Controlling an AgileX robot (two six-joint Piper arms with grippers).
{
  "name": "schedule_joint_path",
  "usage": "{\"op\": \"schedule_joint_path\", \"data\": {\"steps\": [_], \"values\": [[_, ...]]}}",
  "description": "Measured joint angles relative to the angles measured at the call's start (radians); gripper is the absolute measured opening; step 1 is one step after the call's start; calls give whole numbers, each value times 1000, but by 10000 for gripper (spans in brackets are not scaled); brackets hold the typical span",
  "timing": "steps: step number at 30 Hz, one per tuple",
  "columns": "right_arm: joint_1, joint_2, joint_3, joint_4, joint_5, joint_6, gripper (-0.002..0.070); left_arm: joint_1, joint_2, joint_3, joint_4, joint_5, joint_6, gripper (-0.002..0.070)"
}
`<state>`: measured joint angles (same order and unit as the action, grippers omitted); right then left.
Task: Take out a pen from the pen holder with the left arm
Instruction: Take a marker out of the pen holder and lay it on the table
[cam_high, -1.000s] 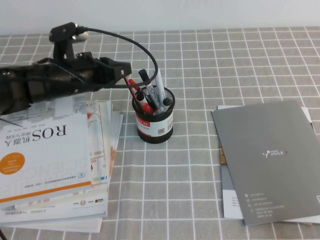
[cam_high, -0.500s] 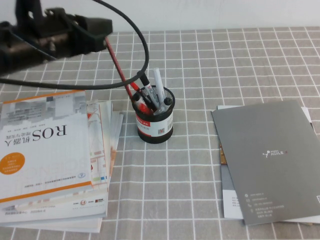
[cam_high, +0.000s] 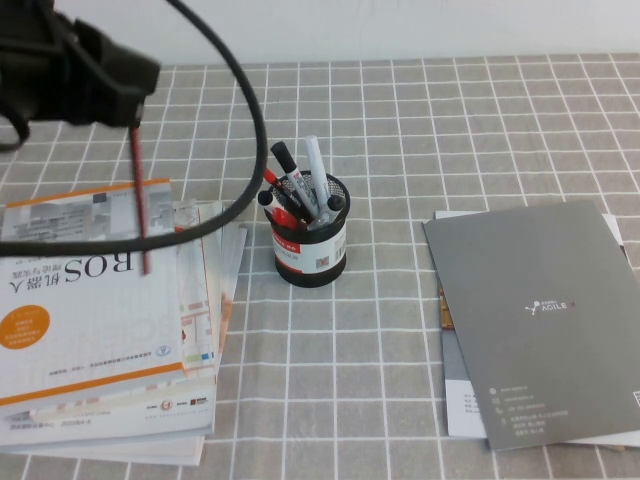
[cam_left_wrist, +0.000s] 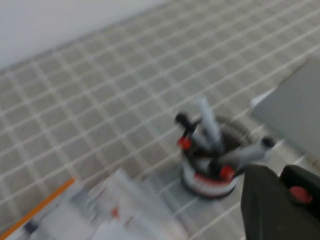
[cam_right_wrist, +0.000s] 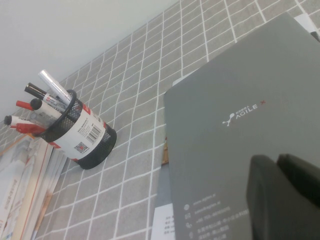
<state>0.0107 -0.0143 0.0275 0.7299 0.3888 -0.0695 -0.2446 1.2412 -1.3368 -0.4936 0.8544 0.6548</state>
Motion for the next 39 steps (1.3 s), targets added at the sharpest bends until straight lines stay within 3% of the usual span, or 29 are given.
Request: {"op": "schedule_joint_path", "data": {"steps": [4, 11, 17, 21, 29, 39], "values": [[0, 0, 0, 0, 0, 0, -12, -53, 0, -7, 194, 55, -124, 21], [0, 0, 0, 0, 0, 0, -13, -194, 0, -7, 274, 74, -220, 21], [0, 0, 0, 0, 0, 0, -13, -275, 37, -9, 385, 261, -388, 21], [0, 0, 0, 0, 0, 0, -13, -282, 103, -9, 327, 323, -396, 21], [0, 0, 0, 0, 0, 0, -13, -271, 263, -9, 203, 276, -409, 20], [0, 0, 0, -2, 0, 0, -13, -152, 450, -7, 123, 138, -480, 20]]}}
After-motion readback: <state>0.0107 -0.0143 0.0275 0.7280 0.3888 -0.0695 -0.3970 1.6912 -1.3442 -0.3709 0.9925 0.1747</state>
